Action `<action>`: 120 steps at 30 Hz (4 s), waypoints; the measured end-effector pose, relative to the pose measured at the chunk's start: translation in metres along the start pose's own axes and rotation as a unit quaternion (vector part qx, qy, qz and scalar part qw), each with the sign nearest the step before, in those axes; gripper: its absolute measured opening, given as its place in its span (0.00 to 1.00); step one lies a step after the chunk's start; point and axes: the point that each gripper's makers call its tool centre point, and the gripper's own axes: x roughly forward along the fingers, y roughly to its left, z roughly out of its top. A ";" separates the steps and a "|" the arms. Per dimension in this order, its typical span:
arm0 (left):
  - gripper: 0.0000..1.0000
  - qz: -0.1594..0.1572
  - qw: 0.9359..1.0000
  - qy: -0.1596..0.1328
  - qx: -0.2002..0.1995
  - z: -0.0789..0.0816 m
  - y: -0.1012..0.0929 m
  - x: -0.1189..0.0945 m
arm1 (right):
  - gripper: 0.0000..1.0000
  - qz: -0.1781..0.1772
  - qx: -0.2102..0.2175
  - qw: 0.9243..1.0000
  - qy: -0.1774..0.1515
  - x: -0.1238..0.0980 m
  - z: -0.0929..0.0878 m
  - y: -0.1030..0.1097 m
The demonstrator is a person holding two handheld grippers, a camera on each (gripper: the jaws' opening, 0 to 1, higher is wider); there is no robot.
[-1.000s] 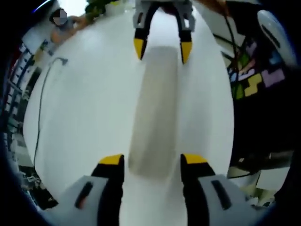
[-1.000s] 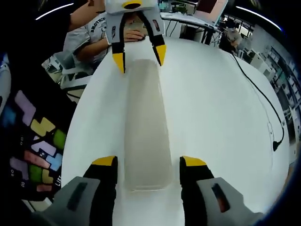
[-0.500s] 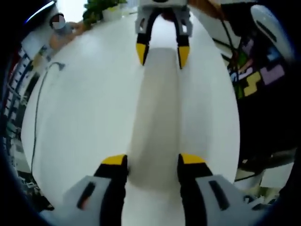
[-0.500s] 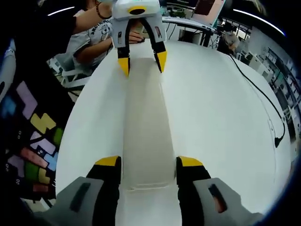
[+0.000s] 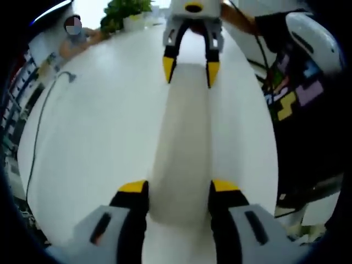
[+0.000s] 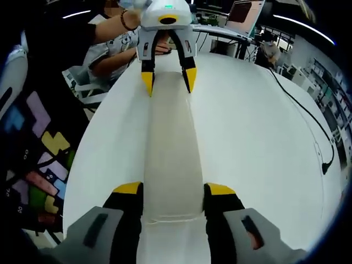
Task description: Arrange the utensils inside the cutlery case until each visible utensil rests in its matching compartment.
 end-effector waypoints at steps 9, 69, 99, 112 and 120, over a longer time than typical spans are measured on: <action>0.45 0.011 1.000 -0.026 0.004 0.003 -0.001 -0.002 | 0.44 -0.014 -0.001 0.999 -0.030 -0.001 0.002 0.000; 0.46 -0.010 0.995 -0.078 0.065 0.123 0.047 0.056 | 0.44 -0.095 0.061 0.981 -0.156 -0.083 -0.083 -0.048; 0.46 -0.030 0.993 -0.094 0.061 0.120 0.043 0.057 | 0.63 -0.203 0.150 0.931 -0.264 -0.131 -0.087 -0.055; 0.47 -0.033 0.994 -0.090 0.056 0.120 0.046 0.056 | 0.84 -0.455 0.172 0.797 -0.359 -0.249 -0.092 -0.058; 0.47 -0.029 0.994 -0.086 0.061 0.120 0.047 0.056 | 0.99 -0.549 0.181 0.736 -0.352 -0.276 -0.111 -0.033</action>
